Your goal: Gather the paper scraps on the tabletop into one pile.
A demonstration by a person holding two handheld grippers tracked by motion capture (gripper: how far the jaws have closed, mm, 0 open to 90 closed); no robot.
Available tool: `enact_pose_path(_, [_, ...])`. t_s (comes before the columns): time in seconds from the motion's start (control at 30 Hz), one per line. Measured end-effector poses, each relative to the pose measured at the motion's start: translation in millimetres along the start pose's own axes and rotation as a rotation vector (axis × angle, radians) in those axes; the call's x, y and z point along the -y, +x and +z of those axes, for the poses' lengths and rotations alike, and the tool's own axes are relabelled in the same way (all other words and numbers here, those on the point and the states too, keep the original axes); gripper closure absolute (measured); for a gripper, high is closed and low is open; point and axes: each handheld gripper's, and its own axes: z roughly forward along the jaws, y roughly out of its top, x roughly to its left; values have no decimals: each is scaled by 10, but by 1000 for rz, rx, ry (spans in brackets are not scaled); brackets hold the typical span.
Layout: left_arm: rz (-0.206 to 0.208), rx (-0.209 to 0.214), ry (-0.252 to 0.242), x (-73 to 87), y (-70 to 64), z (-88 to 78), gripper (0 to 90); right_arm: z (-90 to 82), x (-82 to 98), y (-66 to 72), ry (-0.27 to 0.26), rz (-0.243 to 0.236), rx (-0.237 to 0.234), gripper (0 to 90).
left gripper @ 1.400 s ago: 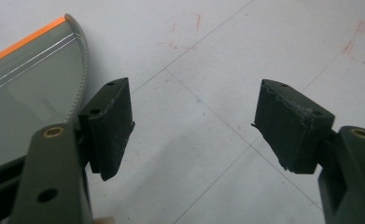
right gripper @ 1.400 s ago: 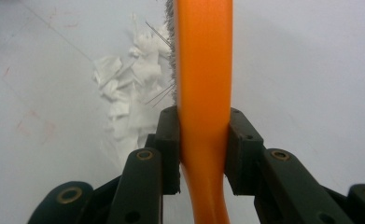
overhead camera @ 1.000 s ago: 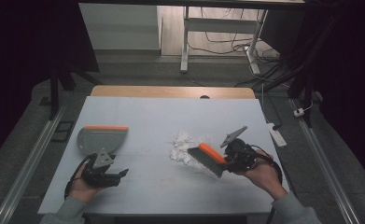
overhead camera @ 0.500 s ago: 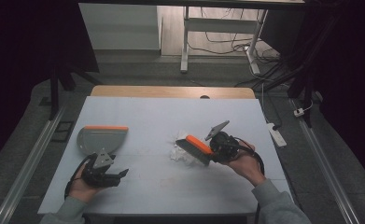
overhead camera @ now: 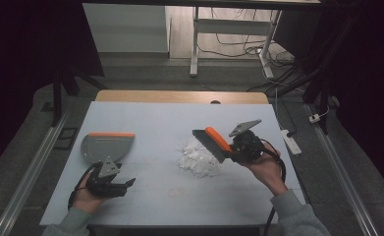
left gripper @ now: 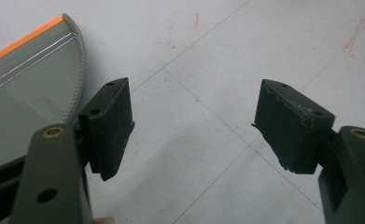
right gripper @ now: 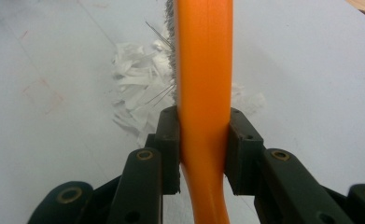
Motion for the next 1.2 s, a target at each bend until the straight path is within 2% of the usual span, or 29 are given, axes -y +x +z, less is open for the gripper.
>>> enact_pose_path(0.13, [-2, -1, 1, -2, 4, 5, 285, -14, 92, -67, -29, 56, 18, 699])
enact_pose_path(0.23, [-3, -3, 0, -6, -1, 7, 285, -86, 150, -154, -75, 99, 36, 699])
enact_pose_path(0.37, [-1, -4, 2, -12, -10, 12, 285, -193, 176, -246, -104, 128, 44, 699])
enact_pose_path(0.57, [-2, -5, 0, -11, -9, 8, 285, -203, 236, -224, -103, 126, 30, 699])
enact_pose_path(0.7, [-2, -4, 1, -13, -7, 15, 284, -229, 292, -214, -137, 151, 8, 699])
enact_pose_path(0.83, [1, -4, 3, -16, -12, 22, 284, -285, 278, -204, -167, 160, -10, 699])
enact_pose_path(0.9, [0, -4, 1, -17, -16, 19, 284, -292, 252, -185, -164, 154, -13, 699])
enact_pose_path(1.03, [0, -4, 0, -16, -19, 13, 284, -207, 207, -139, -141, 132, -25, 699])
enact_pose_path(1.2, [0, -3, 1, -16, -16, 17, 284, 8, 180, -99, -107, 116, -62, 699])
